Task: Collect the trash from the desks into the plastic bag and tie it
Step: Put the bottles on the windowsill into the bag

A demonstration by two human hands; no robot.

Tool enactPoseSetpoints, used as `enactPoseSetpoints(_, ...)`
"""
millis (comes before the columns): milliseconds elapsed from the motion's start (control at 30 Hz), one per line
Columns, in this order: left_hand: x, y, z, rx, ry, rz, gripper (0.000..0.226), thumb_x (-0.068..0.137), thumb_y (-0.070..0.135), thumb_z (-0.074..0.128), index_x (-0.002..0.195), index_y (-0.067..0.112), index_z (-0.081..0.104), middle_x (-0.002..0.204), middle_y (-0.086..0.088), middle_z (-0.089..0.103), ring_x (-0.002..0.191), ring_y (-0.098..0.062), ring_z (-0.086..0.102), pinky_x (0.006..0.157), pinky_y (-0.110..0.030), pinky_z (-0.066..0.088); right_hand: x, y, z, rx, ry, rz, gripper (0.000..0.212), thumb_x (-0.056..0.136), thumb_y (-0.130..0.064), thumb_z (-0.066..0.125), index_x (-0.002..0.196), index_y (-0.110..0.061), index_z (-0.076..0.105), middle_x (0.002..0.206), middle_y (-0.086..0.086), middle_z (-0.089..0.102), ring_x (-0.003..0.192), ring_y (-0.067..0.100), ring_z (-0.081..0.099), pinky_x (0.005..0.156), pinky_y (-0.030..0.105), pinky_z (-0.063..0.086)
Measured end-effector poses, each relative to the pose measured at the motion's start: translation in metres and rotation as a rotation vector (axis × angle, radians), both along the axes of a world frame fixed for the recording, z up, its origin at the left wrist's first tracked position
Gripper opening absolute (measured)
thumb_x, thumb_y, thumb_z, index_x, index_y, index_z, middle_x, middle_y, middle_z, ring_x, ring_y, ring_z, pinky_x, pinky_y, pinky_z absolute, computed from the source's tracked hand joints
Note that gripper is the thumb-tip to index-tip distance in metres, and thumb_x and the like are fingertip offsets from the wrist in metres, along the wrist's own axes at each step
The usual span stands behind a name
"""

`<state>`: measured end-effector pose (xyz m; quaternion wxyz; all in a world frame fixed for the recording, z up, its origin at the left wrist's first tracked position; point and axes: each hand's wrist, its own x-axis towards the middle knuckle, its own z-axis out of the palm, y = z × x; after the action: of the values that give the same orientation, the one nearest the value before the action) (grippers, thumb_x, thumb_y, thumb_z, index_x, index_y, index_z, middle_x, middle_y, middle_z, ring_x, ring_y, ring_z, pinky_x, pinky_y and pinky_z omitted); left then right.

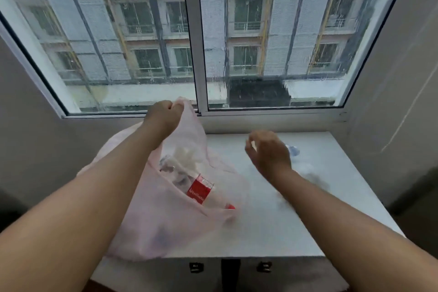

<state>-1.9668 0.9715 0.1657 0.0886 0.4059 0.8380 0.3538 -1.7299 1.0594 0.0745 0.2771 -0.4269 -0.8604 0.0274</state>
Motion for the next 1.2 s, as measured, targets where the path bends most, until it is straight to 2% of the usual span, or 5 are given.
enactPoseSetpoints(200, 0.009, 0.004, -0.010, -0.076, 0.059, 0.066, 0.044, 0.099, 0.040, 0.039, 0.091, 0.001, 0.058, 0.086, -0.013, 0.059, 0.075, -0.027, 0.048, 0.058, -0.035, 0.032, 0.051, 0.078, -0.044, -0.386, -0.639, -0.014, 0.078, 0.085, -0.039, 0.062, 0.149, -0.038, 0.018, 0.157, -0.002, 0.021, 0.137, 0.036, 0.027, 0.106, 0.043, 0.033)
enactPoseSetpoints(567, 0.004, -0.028, 0.021, -0.091, 0.033, 0.125, 0.038, 0.103, 0.033, 0.033, 0.093, 0.008, 0.061, 0.085, -0.005, 0.053, 0.074, -0.023, 0.046, 0.062, -0.032, 0.030, -0.016, -0.018, 0.030, -0.249, -0.068, 0.446, 0.075, 0.071, -0.068, 0.065, 0.132, -0.032, 0.042, 0.119, 0.000, 0.050, 0.098, 0.024, 0.058, 0.066, 0.033, 0.047)
enactPoseSetpoints(733, -0.002, -0.037, 0.034, -0.073, 0.023, 0.094, 0.040, 0.103, 0.034, 0.035, 0.098, 0.005, 0.061, 0.091, -0.007, 0.058, 0.077, -0.023, 0.050, 0.065, -0.033, 0.037, -0.072, -0.066, 0.046, -0.542, -0.217, 0.437, 0.081, 0.068, -0.080, 0.057, 0.129, -0.028, 0.046, 0.119, -0.001, 0.059, 0.097, 0.019, 0.060, 0.075, 0.035, 0.052)
enactPoseSetpoints(933, -0.009, -0.048, 0.038, -0.041, 0.022, 0.066, 0.040, 0.101, 0.034, 0.040, 0.095, 0.001, 0.062, 0.085, -0.011, 0.061, 0.066, -0.020, 0.045, 0.061, -0.033, 0.034, -0.121, -0.084, 0.057, -1.211, 0.373, 0.432, 0.093, 0.074, -0.062, 0.070, 0.147, -0.017, 0.033, 0.144, 0.009, 0.048, 0.116, 0.024, 0.056, 0.094, 0.034, 0.047)
enactPoseSetpoints(1200, -0.012, -0.026, 0.022, 0.006, 0.070, 0.011, 0.034, 0.099, 0.029, 0.041, 0.084, 0.003, 0.057, 0.072, -0.005, 0.050, 0.064, -0.020, 0.042, 0.055, -0.033, 0.028, -0.023, -0.047, 0.022, -0.476, 0.403, 0.071, 0.030, 0.086, -0.047, 0.054, 0.077, -0.021, 0.065, 0.075, -0.003, 0.066, 0.076, 0.023, 0.063, 0.066, 0.038, 0.052)
